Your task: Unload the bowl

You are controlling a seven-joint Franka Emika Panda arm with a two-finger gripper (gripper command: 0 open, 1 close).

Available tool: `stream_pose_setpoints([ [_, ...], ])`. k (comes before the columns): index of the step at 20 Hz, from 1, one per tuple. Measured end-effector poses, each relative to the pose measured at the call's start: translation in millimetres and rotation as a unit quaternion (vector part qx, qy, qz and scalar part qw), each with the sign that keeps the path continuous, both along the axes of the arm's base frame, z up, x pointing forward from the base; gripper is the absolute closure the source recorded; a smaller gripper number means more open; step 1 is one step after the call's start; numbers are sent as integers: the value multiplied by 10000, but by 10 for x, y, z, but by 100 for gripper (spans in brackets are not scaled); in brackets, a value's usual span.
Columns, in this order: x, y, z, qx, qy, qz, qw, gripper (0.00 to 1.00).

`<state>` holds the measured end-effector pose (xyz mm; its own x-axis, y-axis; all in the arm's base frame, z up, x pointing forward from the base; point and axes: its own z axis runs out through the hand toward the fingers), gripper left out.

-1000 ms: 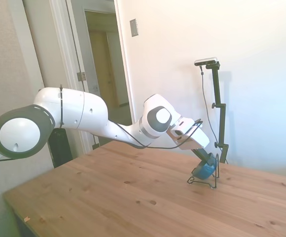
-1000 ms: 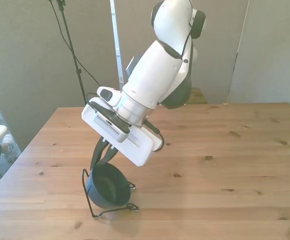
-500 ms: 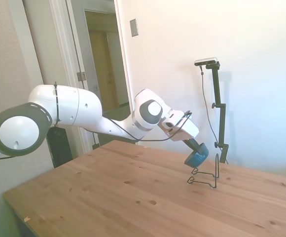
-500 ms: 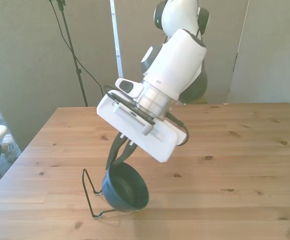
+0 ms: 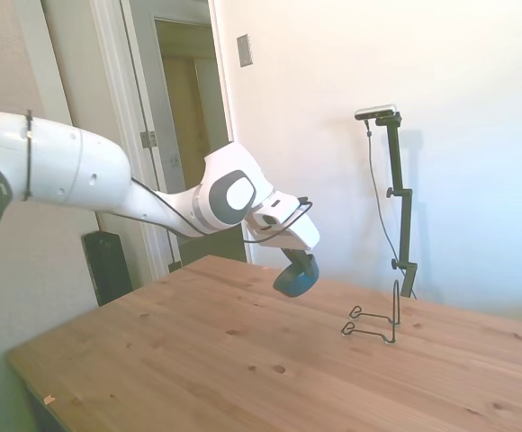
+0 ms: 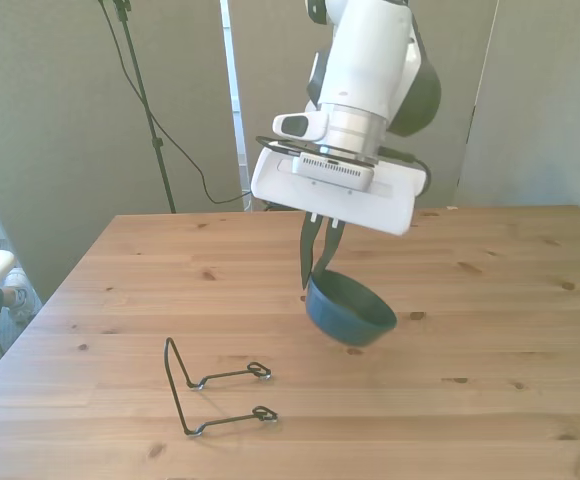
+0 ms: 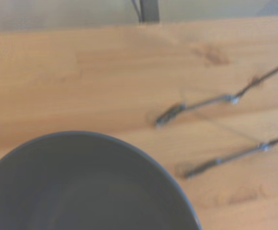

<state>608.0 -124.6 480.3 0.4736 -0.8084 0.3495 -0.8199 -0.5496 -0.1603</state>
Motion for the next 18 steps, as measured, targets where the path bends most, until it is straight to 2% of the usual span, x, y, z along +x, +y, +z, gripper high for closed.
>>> stream_pose_setpoints([
  [3,-236,-137,-79,292,530,444,9972,100],
  [6,-168,-149,-257,409,680,800,9936,100],
  [11,55,46,-549,743,747,1217,9870,100],
  [18,241,8,-838,868,542,1088,9888,100],
])
